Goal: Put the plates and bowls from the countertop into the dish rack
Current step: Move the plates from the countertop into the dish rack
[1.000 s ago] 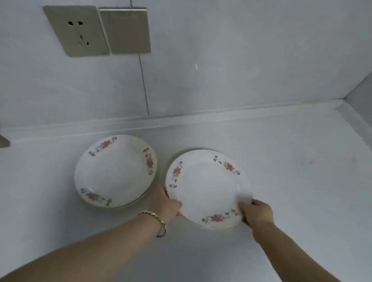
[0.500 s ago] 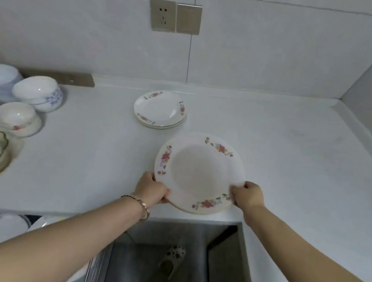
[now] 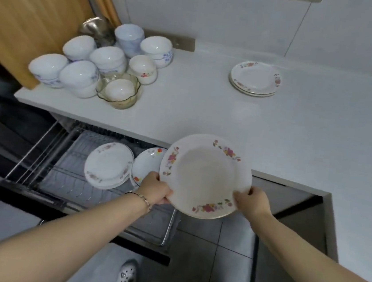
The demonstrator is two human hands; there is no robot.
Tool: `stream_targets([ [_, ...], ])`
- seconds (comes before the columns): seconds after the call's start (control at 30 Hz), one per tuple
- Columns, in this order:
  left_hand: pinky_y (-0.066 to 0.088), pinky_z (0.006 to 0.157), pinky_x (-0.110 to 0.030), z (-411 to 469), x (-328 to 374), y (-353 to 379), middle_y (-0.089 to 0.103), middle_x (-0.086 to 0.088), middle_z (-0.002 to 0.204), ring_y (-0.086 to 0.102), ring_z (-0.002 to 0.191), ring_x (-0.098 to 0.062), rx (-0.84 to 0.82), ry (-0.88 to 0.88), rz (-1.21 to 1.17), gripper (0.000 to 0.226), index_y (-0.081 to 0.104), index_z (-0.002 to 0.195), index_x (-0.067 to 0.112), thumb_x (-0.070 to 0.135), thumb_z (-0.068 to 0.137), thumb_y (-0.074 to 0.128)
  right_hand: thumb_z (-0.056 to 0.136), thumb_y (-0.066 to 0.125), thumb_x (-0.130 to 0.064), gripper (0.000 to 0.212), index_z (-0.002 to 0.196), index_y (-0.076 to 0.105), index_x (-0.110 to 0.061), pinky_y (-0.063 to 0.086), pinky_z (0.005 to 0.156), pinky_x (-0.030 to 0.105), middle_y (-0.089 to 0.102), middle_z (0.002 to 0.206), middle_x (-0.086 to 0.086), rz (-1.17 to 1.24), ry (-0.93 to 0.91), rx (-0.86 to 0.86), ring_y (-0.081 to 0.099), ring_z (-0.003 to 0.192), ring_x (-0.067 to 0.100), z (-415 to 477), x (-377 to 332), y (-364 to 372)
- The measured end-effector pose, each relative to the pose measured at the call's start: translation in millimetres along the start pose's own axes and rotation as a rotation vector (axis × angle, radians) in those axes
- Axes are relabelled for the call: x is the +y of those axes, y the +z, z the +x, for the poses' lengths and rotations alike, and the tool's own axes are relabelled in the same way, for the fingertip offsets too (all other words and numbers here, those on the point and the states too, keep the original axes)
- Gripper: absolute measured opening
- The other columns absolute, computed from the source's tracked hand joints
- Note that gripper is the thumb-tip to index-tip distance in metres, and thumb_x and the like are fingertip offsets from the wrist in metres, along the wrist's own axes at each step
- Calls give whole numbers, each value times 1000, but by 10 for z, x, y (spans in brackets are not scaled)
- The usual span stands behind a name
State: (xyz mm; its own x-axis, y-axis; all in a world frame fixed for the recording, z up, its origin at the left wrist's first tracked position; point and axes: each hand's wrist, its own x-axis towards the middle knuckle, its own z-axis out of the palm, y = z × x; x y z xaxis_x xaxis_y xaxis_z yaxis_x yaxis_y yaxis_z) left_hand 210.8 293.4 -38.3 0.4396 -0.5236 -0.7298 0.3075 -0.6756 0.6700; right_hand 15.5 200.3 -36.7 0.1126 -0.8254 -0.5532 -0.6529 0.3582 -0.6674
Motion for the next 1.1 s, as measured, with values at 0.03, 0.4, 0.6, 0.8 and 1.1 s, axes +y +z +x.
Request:
stream_targets([
  [0.03,53,80,-43,20,-63,-208,53,-21,130,52,120,-38,14,-11,-18,46,46,125,-5,-20,81,48,89,51,-9,26,110,58,5,48,76,33,60,96,15,-12,-7,-12,57,89,28,-51,-55,198],
  [0.4,51,74,-41,584,-358,-2601,57,-17,119,56,110,-36,172,-78,34,42,51,119,1,-20,82,46,88,54,-12,14,84,56,1,39,68,29,59,81,15,-59,11,-119,53,75,25,-371,-799,2590],
  [0.6,53,80,-48,1200,-449,-3305,58,-18,120,54,116,-39,237,-178,128,30,51,98,4,-20,80,48,89,55,-15,27,66,42,-8,32,58,26,47,65,2,-82,35,-129,47,77,23,-239,-980,3482],
  [0.8,54,79,-44,1896,-492,-3589,61,-19,121,56,115,-38,265,-239,186,35,57,107,1,-20,80,47,87,58,-24,18,95,55,-8,44,72,31,63,90,9,-100,63,-201,60,88,29,197,-978,4100],
  [1.1,55,89,-46,3006,-803,-3770,70,-19,106,65,100,-32,188,-251,423,22,68,79,7,-9,78,53,87,55,-13,37,121,50,0,43,73,31,64,117,19,-18,362,-168,61,104,36,869,-739,4956],
])
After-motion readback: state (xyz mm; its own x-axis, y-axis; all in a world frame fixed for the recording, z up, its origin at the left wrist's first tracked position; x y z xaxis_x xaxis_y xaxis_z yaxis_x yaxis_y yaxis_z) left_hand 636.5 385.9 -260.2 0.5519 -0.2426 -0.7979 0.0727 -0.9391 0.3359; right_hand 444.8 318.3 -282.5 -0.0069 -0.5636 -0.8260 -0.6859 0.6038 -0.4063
